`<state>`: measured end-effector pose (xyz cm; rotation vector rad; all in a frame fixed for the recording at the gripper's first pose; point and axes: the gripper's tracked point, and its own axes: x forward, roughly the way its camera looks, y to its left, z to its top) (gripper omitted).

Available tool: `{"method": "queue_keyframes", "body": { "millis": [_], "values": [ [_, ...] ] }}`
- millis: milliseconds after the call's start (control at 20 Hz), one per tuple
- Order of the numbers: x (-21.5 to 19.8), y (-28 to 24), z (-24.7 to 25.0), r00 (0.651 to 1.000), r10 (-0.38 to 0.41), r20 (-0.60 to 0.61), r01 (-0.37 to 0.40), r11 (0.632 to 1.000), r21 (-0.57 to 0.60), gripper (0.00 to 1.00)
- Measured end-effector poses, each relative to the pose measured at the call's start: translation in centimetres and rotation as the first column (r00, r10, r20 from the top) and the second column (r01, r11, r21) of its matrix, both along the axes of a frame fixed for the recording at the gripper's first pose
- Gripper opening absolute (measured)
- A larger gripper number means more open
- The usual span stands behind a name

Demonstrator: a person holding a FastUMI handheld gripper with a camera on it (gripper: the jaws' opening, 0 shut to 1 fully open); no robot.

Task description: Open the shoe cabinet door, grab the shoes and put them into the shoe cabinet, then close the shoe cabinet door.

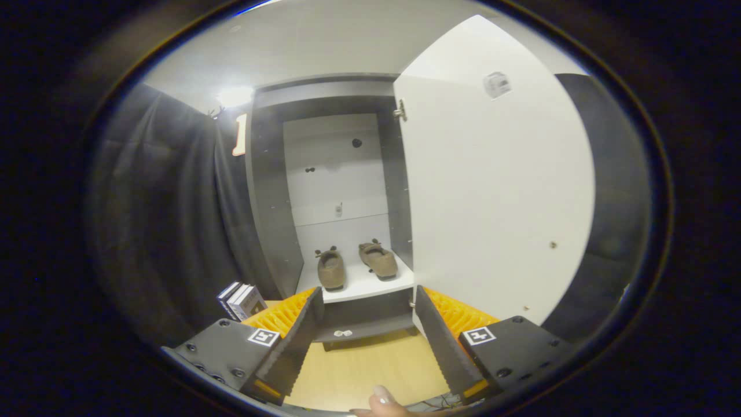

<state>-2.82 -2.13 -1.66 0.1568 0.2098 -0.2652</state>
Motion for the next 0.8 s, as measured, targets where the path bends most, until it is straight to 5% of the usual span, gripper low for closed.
{"method": "queue_keyframes", "body": {
  "millis": [450,800],
  "values": [
    [-9.5,-12.2,3.1,0.998,-0.042,0.044,0.044,0.998,-0.045,0.96],
    [-9.1,-23.4,3.2,0.998,0.008,0.063,-0.005,0.999,-0.044,0.96]
  ]
}}
